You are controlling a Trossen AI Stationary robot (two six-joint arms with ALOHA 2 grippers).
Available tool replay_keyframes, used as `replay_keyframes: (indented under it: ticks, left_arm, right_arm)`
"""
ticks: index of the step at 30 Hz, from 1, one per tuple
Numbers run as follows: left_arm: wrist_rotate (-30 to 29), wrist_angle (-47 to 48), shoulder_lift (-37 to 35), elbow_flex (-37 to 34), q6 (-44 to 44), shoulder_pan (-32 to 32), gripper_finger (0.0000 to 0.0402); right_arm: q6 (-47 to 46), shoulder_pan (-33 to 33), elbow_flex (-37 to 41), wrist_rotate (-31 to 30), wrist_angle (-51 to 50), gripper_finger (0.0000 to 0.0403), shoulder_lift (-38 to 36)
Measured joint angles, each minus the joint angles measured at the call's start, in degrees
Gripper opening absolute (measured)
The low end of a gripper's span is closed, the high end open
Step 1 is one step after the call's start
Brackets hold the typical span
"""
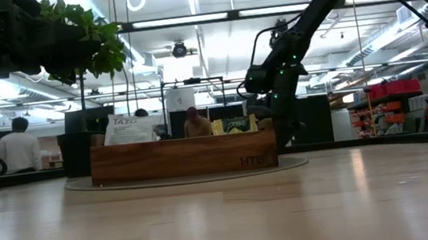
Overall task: Pick & Place Tea
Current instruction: Put the top right purple tea bag into the middle compartment of the wooden organizer
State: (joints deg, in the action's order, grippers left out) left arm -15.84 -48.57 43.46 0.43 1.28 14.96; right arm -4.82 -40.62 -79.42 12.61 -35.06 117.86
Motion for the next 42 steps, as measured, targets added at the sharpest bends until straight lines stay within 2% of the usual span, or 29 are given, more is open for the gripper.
replay_keyframes:
  ticks: [4, 8, 18, 28, 36, 40, 42]
  left_arm:
    - [0.0, 0.0, 0.0, 0.0, 0.0, 0.0, 0.0197]
    - [0.0, 0.0, 0.0, 0.0, 0.0, 0.0, 0.0197]
    - [0.0, -0.1, 0.0, 0.0, 1.1, 0.0, 0.0197]
    - [0.0, 0.0, 0.0, 0.0, 1.1, 0.0, 0.0197]
    - [0.0, 0.5, 0.0, 0.0, 1.0, 0.0, 0.0197]
    - [0.0, 0.5, 0.0, 0.0, 1.0, 0.0, 0.0197]
    - [0.0, 0.5, 0.0, 0.0, 1.0, 0.0, 0.0197]
  right_arm:
    - [0.2, 0.6, 0.0, 0.7, -1.1, 0.0187, 0.3]
    - [0.8, 1.2, -0.2, -1.6, -2.4, 0.015, 0.8]
    - [4.6, 1.2, -0.1, -1.6, -2.4, 0.0009, 0.9]
    - [8.2, 2.1, 0.4, -1.5, -5.9, 0.0002, -1.5]
    - [9.9, 5.4, 0.3, -3.1, -7.4, 0.0001, -2.6]
    - [11.4, 7.7, 0.3, -8.3, -9.0, 0.0001, -3.3]
    - [11.6, 8.7, 0.3, -9.0, -9.0, 0.0, -4.7]
